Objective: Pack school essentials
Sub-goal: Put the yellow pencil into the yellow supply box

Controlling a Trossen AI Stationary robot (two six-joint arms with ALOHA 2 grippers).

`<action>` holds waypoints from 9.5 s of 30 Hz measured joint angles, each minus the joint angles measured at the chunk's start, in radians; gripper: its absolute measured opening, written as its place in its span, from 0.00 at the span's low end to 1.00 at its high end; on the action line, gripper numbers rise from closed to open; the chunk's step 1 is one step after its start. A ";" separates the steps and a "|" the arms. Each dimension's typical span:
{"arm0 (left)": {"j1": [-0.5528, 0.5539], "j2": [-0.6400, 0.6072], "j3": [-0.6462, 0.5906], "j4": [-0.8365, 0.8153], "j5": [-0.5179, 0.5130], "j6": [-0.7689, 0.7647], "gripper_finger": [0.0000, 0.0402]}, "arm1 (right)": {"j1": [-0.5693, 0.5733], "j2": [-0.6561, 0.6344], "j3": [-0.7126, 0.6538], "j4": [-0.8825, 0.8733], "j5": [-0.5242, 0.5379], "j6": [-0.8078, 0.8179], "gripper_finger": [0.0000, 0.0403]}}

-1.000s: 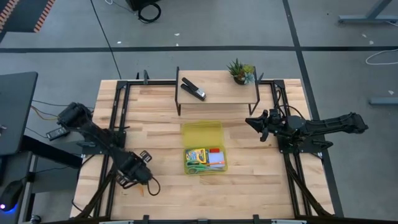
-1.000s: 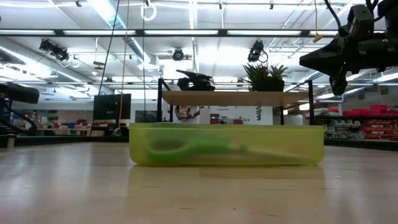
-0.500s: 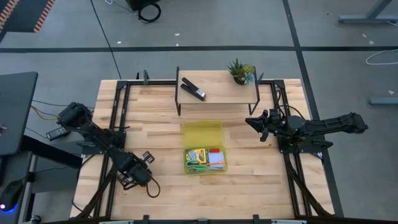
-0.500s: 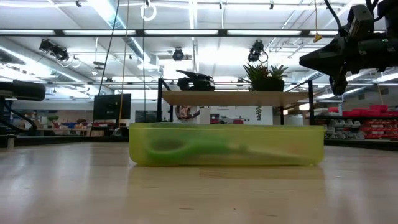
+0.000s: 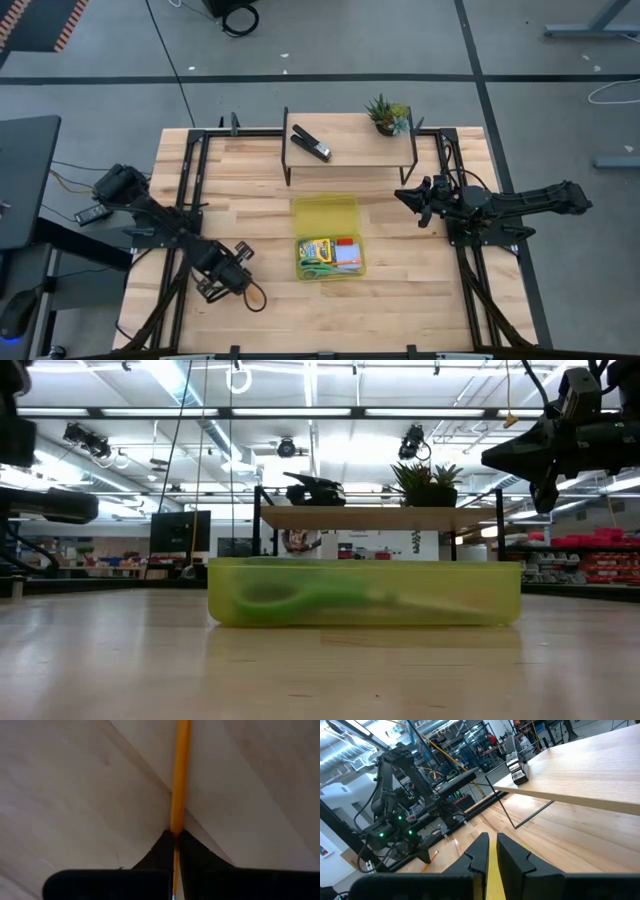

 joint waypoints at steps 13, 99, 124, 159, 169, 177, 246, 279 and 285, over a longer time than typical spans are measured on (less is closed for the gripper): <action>0.085 0.004 0.087 -0.027 -0.038 -0.006 0.01 | 0.000 0.000 0.000 0.000 0.000 0.000 0.10; 0.079 0.002 -0.326 1.007 0.028 0.027 0.00 | 0.000 0.000 0.000 0.000 0.000 0.000 0.10; 0.079 0.003 -0.210 1.026 -0.023 -0.155 0.17 | 0.000 0.000 0.000 0.000 0.000 0.000 0.10; 0.142 0.143 -0.407 1.510 0.170 0.004 0.39 | 0.000 0.000 0.000 -0.007 0.000 0.000 0.10; 0.222 0.144 -0.524 1.663 0.226 0.035 0.43 | 0.000 0.000 0.000 -0.007 0.000 0.000 0.10; 0.252 0.145 -0.561 1.710 0.315 0.063 0.39 | 0.000 0.000 0.000 -0.008 0.000 0.000 0.10; 0.301 0.460 -0.482 2.011 0.369 0.077 0.05 | 0.000 0.000 0.000 -0.008 0.000 0.000 0.10; 0.320 0.259 -0.021 1.387 0.263 0.083 0.06 | 0.000 0.000 0.000 -0.012 0.000 0.000 0.10; 0.341 0.259 0.070 1.197 0.265 0.076 0.07 | 0.000 0.000 0.000 -0.012 0.000 0.000 0.10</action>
